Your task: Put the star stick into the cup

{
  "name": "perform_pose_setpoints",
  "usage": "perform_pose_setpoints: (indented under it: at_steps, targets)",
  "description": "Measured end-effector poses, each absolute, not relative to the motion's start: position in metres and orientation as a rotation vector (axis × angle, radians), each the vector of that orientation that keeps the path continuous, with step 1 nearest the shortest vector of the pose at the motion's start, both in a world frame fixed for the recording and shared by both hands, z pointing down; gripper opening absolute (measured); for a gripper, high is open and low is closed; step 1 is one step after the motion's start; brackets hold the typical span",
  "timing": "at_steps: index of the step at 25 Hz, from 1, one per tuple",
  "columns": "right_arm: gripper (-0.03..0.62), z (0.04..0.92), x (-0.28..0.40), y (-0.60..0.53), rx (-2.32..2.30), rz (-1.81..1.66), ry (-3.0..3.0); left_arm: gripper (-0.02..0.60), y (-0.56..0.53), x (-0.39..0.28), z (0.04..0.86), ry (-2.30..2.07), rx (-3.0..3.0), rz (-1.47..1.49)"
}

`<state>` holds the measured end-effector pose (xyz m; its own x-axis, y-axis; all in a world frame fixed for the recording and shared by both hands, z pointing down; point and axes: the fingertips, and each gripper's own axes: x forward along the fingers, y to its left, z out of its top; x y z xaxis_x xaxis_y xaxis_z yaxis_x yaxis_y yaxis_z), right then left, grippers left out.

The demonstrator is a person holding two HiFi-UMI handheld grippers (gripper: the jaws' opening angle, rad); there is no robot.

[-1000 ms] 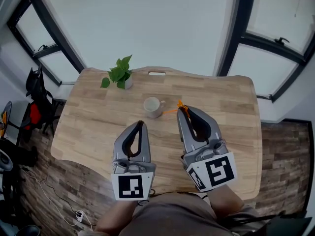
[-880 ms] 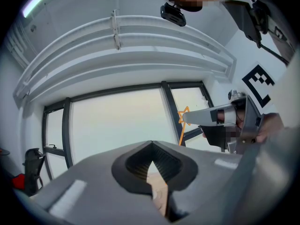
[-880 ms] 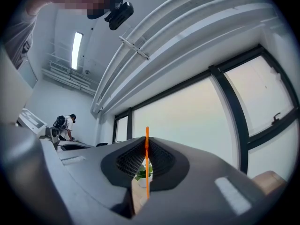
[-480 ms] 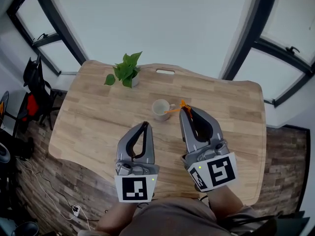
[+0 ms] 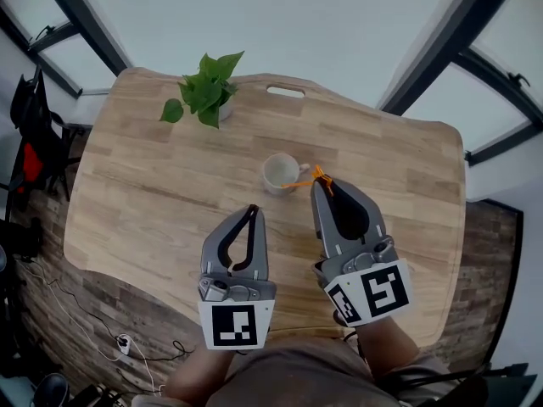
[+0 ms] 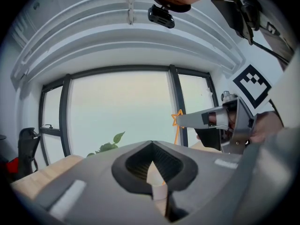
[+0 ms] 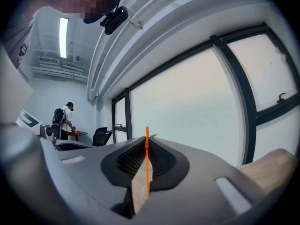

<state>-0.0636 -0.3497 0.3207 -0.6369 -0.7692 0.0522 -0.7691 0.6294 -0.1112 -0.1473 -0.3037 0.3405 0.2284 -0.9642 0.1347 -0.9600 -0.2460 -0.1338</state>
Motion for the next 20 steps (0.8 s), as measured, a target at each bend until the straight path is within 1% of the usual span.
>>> perform_pose_setpoints:
  at_steps: [10,20]
  targets:
    - [0.048,0.370,-0.077,-0.369,-1.373,-0.317,2.858,0.000,-0.321,-0.159,0.387,1.934,-2.543,-0.359]
    - [0.049,0.401,-0.078,-0.376,-1.407,-0.369,2.872,0.000,-0.337,-0.161,0.408,1.955,-2.598,-0.356]
